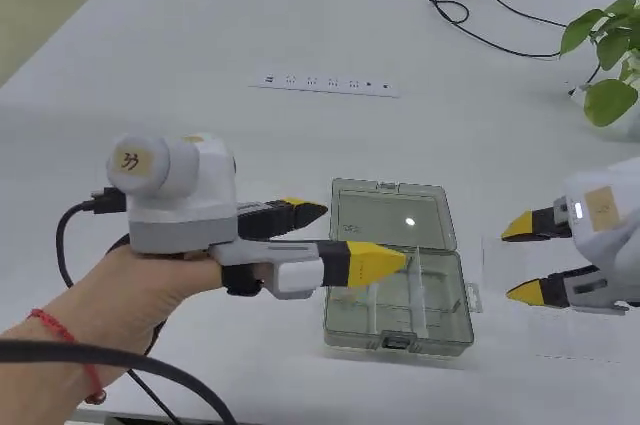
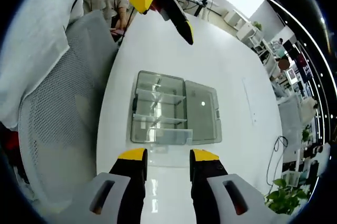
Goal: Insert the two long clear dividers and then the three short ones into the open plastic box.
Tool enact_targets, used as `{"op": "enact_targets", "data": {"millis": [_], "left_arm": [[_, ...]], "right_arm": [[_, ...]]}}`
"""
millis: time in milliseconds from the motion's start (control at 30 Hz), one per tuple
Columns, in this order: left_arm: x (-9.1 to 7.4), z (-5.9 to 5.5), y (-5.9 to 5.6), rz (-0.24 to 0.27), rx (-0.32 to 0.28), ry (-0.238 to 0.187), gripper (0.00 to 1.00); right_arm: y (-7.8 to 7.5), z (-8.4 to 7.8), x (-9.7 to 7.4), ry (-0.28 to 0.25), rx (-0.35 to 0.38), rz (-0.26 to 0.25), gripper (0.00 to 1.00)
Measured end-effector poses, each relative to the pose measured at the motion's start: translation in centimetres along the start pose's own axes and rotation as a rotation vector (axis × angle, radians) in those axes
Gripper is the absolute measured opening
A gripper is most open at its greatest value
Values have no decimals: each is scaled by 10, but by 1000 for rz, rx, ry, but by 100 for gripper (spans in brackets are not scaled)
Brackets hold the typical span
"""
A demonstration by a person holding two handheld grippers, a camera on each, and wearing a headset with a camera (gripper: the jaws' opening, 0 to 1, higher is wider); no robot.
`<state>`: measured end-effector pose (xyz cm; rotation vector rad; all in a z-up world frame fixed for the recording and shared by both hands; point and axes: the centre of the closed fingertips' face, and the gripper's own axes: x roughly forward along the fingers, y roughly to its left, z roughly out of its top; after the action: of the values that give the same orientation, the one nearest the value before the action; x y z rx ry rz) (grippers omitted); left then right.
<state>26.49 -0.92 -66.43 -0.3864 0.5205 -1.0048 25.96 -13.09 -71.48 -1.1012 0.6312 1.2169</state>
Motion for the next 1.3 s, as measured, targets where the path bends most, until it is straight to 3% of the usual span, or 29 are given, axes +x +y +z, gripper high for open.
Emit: {"op": "enact_targets", "data": {"millis": [100,200,433,533,967,1300], "left_arm": [[4,-4,-7,-27,-99,25,68],[9,-2,-9,-38,-104,7,65],[23,-11,-21,-77,-224,51,54],[28,-12,-25,-90,-263,46,50],[43,-22,-38,-119,-340,70,35],[52,-28,-44,-145,-367,95,20]], "right_arm": [[-2,10,-4,-14,-1,-12,33],[-1,19,-7,-27,-8,-18,33],[0,38,-12,-45,-25,-25,33],[1,44,-13,-51,-29,-24,33],[5,61,-18,-74,-29,-20,33],[9,71,-21,-87,-29,-16,33]]}}
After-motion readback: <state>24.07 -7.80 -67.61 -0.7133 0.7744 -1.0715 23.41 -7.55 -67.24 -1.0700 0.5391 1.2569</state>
